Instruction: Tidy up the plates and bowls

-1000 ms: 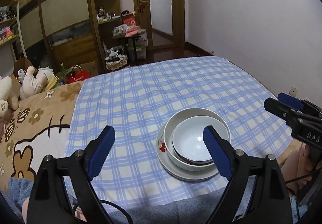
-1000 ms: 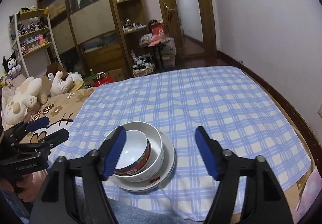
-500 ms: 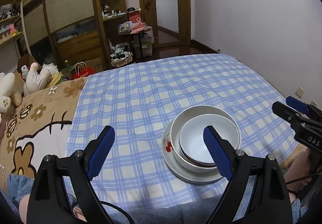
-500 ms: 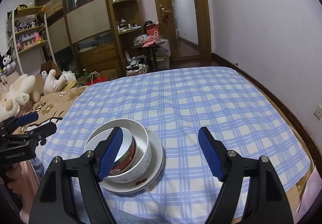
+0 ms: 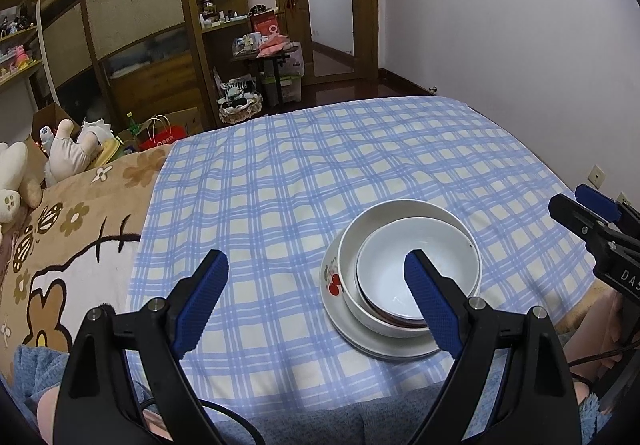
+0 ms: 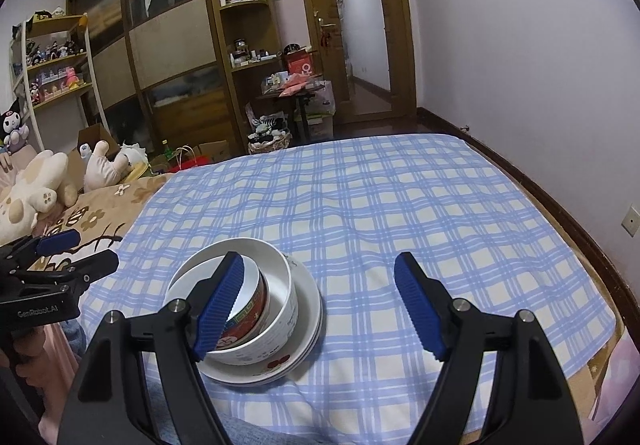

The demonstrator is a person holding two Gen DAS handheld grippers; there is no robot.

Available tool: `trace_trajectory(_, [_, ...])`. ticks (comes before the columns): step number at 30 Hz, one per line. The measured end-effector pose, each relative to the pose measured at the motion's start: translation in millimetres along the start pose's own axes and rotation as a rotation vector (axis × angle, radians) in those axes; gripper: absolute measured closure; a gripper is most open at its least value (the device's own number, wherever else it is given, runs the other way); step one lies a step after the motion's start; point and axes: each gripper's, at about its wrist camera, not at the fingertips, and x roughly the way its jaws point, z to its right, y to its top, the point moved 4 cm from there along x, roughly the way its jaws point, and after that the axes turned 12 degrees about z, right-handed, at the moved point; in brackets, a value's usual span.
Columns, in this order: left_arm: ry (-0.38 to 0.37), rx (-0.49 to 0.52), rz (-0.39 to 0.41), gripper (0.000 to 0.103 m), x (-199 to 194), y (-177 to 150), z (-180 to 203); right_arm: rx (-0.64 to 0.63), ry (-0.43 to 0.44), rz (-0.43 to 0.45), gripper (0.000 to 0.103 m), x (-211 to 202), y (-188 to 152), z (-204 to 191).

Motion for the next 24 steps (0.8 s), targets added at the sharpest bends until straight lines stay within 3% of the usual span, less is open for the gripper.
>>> trace_trajectory(24, [-0.008, 0.009, -0.013, 0.014, -0.6, -0.2, 0.9, 0.001, -0.010, 0.007, 0.021, 1.5, 2.8, 6.8])
